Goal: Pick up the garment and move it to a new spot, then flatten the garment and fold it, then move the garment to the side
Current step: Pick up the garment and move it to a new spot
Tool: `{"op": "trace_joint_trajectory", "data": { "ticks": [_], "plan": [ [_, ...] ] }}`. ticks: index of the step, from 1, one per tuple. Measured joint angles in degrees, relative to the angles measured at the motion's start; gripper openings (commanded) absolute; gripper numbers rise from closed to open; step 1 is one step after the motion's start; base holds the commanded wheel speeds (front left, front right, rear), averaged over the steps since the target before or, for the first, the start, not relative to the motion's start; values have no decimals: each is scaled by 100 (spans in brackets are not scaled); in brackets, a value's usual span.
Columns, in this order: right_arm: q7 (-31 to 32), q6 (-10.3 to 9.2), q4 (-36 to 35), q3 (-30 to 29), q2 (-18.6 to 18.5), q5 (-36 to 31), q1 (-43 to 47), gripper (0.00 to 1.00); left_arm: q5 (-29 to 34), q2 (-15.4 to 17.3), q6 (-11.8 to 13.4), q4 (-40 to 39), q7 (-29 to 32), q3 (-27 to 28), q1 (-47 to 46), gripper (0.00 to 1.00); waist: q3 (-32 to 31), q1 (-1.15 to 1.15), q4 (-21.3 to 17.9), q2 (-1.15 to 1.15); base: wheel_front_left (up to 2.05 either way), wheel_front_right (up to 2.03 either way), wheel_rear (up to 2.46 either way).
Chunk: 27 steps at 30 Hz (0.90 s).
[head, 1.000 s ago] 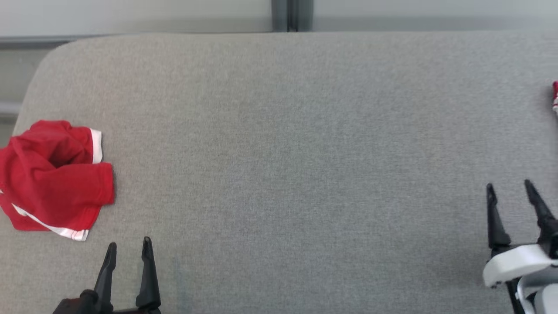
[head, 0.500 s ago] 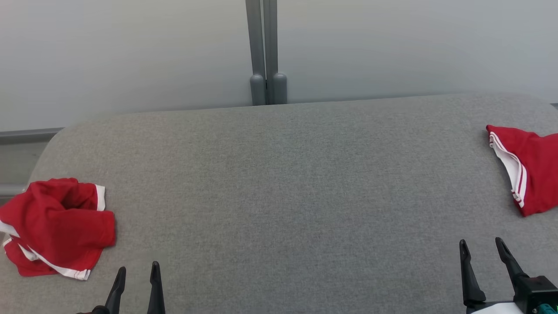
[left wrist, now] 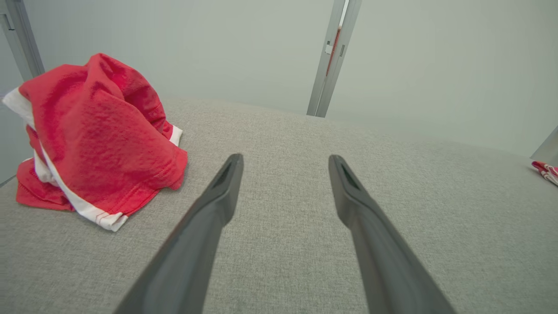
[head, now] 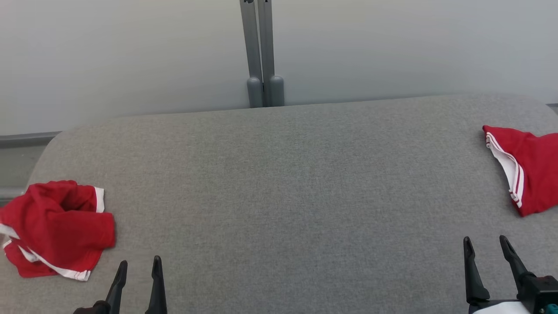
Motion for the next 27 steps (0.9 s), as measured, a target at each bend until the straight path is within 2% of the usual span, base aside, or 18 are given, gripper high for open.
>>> {"op": "trace_joint_trajectory", "data": {
  "ticks": [6,15,20,24,27],
  "plan": [
    [0,0,-52,98,5,371,132,100,2,-2,-4,-59,1,42,-71,100,9,0,389,0,0,0,0],
    [0,0,-156,570,4,401,82,100,-24,2,-9,-193,0,345,104,100,-3,0,1473,0,0,0,0],
    [0,0,-111,600,8,497,49,100,-49,2,-9,-219,1,343,168,100,-14,0,1936,0,0,0,0],
    [0,0,-116,559,7,550,75,100,-116,2,-9,-250,0,328,150,100,-5,0,2148,0,0,0,0],
    [0,0,-114,549,8,550,130,100,-234,2,-9,-234,0,277,13,100,55,0,2163,0,0,0,0]
  ]
}}
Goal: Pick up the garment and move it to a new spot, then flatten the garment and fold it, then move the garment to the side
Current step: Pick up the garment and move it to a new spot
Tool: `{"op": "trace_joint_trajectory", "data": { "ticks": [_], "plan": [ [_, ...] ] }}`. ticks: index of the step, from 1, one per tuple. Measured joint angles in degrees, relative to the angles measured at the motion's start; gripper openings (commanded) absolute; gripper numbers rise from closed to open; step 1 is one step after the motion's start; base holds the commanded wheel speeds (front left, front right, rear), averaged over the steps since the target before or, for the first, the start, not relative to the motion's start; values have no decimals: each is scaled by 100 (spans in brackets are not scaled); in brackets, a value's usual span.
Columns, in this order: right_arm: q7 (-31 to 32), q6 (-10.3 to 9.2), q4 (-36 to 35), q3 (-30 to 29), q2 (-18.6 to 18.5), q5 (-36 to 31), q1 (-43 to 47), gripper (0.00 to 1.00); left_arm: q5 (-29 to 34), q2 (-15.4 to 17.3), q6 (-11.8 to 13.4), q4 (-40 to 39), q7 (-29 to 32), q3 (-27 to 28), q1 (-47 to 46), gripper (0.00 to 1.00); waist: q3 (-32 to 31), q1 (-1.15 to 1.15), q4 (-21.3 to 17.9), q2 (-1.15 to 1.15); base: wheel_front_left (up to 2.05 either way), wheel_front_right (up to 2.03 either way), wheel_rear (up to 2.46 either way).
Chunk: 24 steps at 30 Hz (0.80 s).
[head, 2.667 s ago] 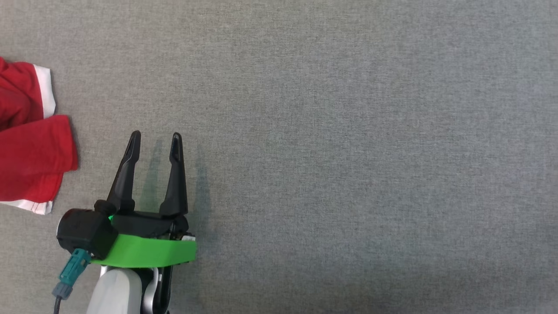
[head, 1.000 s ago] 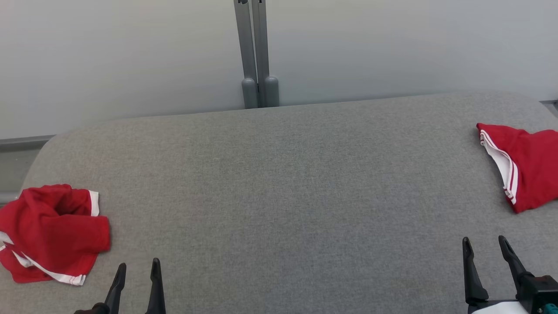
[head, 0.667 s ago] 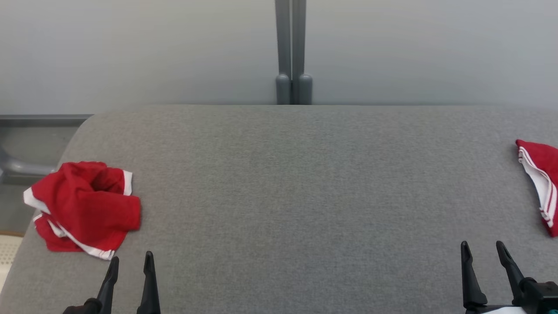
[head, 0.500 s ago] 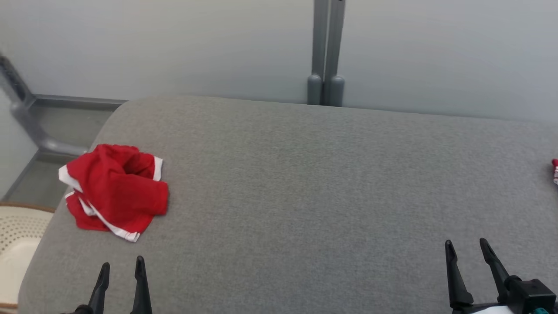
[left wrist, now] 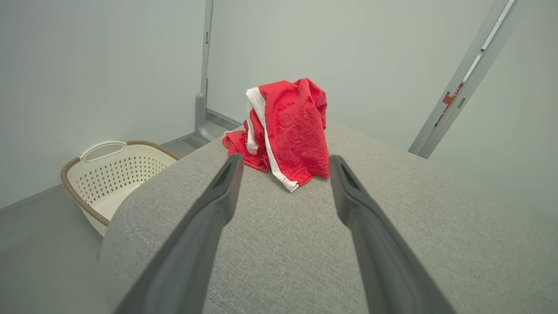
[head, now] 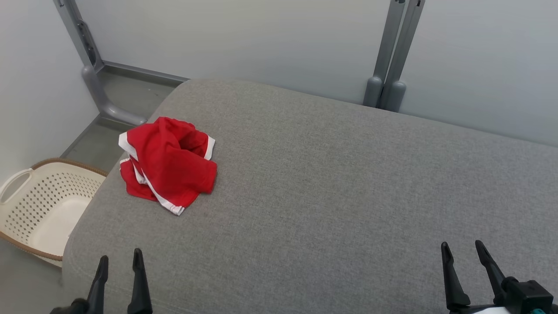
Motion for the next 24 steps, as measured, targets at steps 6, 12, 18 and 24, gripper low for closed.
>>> {"op": "trace_joint_trajectory", "data": {
  "ticks": [6,12,18,24],
  "plan": [
    [0,0,-182,-71,-74,-74,-199,100,-291,4,0,583,0,-312,-960,100,308,0,-50,0,0,0,0],
    [0,0,-296,-91,-576,-57,-739,100,-486,170,0,1861,153,-495,-2765,100,975,0,-126,0,0,0,0],
    [0,0,-370,-216,-869,-18,-999,100,-661,343,146,3271,597,-302,-4372,100,1772,0,-327,0,0,0,0],
    [0,0,-364,-183,-934,0,-1188,100,-682,646,448,4804,811,-167,-5219,100,2411,0,-609,0,0,0,0]
  ]
}}
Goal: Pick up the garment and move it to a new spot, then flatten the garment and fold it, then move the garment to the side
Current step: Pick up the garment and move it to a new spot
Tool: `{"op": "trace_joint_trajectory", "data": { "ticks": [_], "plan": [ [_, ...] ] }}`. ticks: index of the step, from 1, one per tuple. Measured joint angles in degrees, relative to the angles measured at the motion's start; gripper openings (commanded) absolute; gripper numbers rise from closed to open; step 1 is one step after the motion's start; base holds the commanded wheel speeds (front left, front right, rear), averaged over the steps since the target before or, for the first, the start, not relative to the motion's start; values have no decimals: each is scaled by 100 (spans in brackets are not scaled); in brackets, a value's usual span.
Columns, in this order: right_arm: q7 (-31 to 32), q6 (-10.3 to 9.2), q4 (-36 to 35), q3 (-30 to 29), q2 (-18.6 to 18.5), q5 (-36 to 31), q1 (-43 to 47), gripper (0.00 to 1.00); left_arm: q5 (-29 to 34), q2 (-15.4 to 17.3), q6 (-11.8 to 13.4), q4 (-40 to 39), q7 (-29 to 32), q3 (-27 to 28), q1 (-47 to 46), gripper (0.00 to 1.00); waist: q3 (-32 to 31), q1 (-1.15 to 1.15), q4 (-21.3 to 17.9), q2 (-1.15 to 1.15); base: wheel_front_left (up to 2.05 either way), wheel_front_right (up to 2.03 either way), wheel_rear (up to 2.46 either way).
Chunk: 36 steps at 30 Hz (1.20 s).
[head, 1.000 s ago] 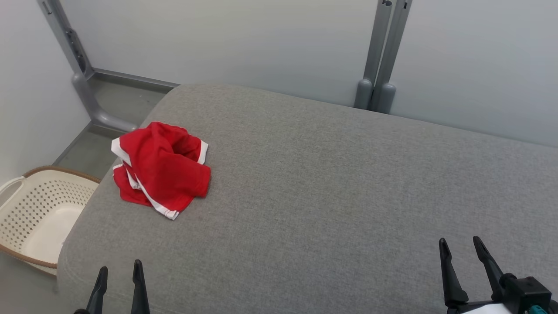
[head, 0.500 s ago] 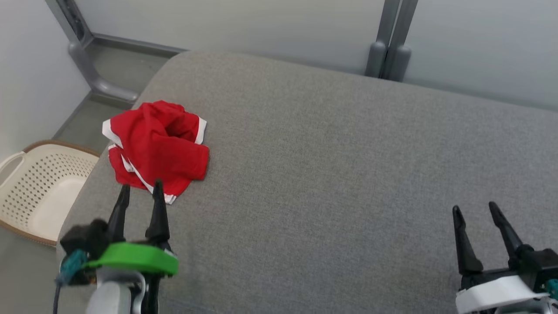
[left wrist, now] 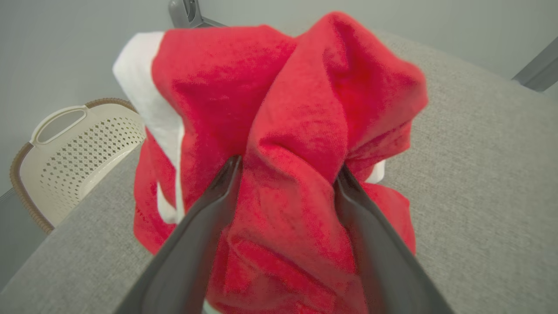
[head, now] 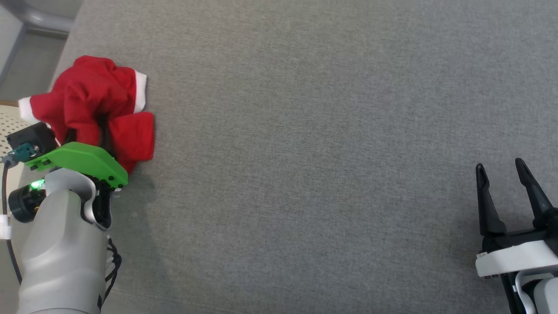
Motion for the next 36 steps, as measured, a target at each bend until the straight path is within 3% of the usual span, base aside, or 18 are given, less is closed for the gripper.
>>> {"op": "trace_joint_trajectory", "data": {
  "ticks": [2,3,4,5,6,13,20,24,31,36],
  "plan": [
    [0,0,15,-3,30,23,-66,100,-5,89,45,450,73,7,-126,100,131,0,-153,0,0,0,0],
    [0,0,30,0,44,25,-87,100,1,112,46,592,63,-4,-157,93,171,0,-214,0,0,0,0],
    [0,0,53,-2,65,27,-108,100,23,137,44,705,-16,-29,-189,47,212,0,-292,0,0,0,0],
    [0,0,79,-9,91,36,-117,100,33,162,19,767,-167,-40,-231,9,241,0,-371,0,0,0,0],
    [0,0,109,-9,118,38,-115,100,59,196,-10,802,-287,-66,-258,0,254,0,-431,0,0,0,0],
    [0,0,336,-10,476,49,122,100,471,192,-160,758,-703,-519,-225,0,-26,0,-712,0,0,0,0],
    [0,0,490,124,783,93,291,100,651,-264,-404,-166,-698,-1159,-71,0,-717,0,-835,0,0,0,0],
    [0,0,498,224,848,107,353,100,13,-538,-432,-1298,-258,-1627,116,0,-1113,0,-943,0,0,0,0],
    [0,0,487,210,900,142,360,100,-1548,-647,-436,-3699,881,-2944,970,0,-1398,0,-1405,0,0,0,0],
    [0,0,481,204,920,174,264,100,-2379,-656,-124,-4445,1371,-3818,1359,0,-1374,0,-1832,0,0,0,0]
  ]
}}
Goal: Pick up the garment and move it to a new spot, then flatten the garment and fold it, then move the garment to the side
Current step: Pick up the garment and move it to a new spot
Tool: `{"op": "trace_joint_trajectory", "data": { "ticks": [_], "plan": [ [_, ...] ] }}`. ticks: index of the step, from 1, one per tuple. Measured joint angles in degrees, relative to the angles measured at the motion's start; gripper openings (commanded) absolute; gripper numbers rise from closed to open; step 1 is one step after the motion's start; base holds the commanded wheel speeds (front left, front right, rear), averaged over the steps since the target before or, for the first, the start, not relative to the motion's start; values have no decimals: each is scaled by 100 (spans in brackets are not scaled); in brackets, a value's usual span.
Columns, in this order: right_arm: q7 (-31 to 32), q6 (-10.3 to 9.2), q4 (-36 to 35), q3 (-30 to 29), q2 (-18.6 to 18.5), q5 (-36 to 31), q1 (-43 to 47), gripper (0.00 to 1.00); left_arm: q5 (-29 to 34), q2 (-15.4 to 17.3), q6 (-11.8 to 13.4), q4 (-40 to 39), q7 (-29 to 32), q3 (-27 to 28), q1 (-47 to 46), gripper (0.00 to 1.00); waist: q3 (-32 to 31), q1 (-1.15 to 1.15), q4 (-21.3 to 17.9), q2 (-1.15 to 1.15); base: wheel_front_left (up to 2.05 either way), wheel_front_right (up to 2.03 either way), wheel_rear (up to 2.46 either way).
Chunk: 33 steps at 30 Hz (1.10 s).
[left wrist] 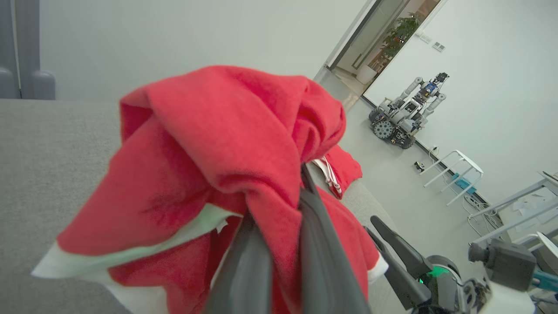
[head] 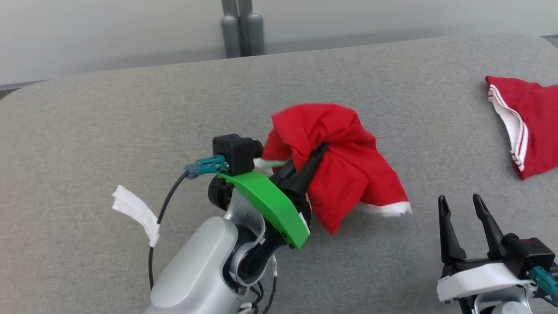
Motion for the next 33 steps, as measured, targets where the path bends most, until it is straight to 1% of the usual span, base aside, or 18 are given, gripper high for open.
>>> {"op": "trace_joint_trajectory", "data": {
  "ticks": [2,3,4,5,6,7,8,9,10,13,16,18,19,22,25,26,30,33],
  "plan": [
    [0,-1,10,8,-2,38,-71,100,-278,-8,107,163,155,-142,73,0,55,0,-173,0,0,0,0],
    [0,-1,32,36,0,86,-95,100,-335,-14,171,425,259,-193,83,0,91,0,-264,0,0,0,0],
    [0,-1,57,73,0,122,-115,100,-338,-13,226,675,288,-189,84,7,122,0,-335,0,0,0,0],
    [0,-1,94,111,1,163,-143,100,-343,-11,310,1029,280,-142,70,28,162,0,-423,0,0,0,0],
    [0,-1,127,138,1,189,-165,100,-300,3,387,1422,207,-85,32,43,203,0,-505,0,0,0,0],
    [0,-1,159,175,1,215,-174,100,-213,38,428,1726,74,-53,-23,73,237,0,-568,0,0,0,0],
    [0,-1,192,213,2,241,-191,100,-47,86,439,2096,-114,-24,-124,100,281,0,-646,0,0,0,0],
    [0,-1,213,242,3,260,-210,100,-21,116,438,2420,-311,34,-214,100,323,0,-718,0,0,0,0],
    [0,-1,231,264,3,282,-229,100,-44,123,372,2696,-535,134,-261,100,364,0,-787,0,0,0,0],
    [0,-1,257,252,8,299,-240,100,130,103,172,3214,-1183,77,-338,100,452,0,-944,0,0,0,0],
    [0,-1,214,145,3,212,-215,100,275,68,16,3342,-1884,75,-320,100,448,0,-1005,0,0,0,0],
    [0,-1,136,62,16,86,-160,100,370,78,-4,3225,-2113,198,-197,100,400,0,-1007,0,0,0,0],
    [0,-1,86,-14,15,14,-117,100,432,108,1,3071,-2149,318,-53,100,367,0,-1001,0,0,0,0],
    [0,-1,-55,-205,9,-167,47,100,896,192,198,2105,-2165,1005,591,100,240,0,-954,0,0,0,0],
    [0,-1,-165,-357,-13,-274,260,100,1556,235,363,1129,-2171,1602,1585,100,63,0,-869,0,0,0,0],
    [0,-1,-208,-416,-38,-301,341,100,1725,220,379,833,-2172,1820,1977,100,-12,0,-826,0,0,0,0],
    [0,-1,-294,-544,-131,-385,590,100,2257,153,347,38,-2173,2512,2960,100,-297,0,-570,0,0,0,0],
    [0,0,-334,-556,-125,-433,611,100,2778,152,238,-178,-2173,2895,3415,100,-487,0,-339,0,0,0,0]
  ]
}}
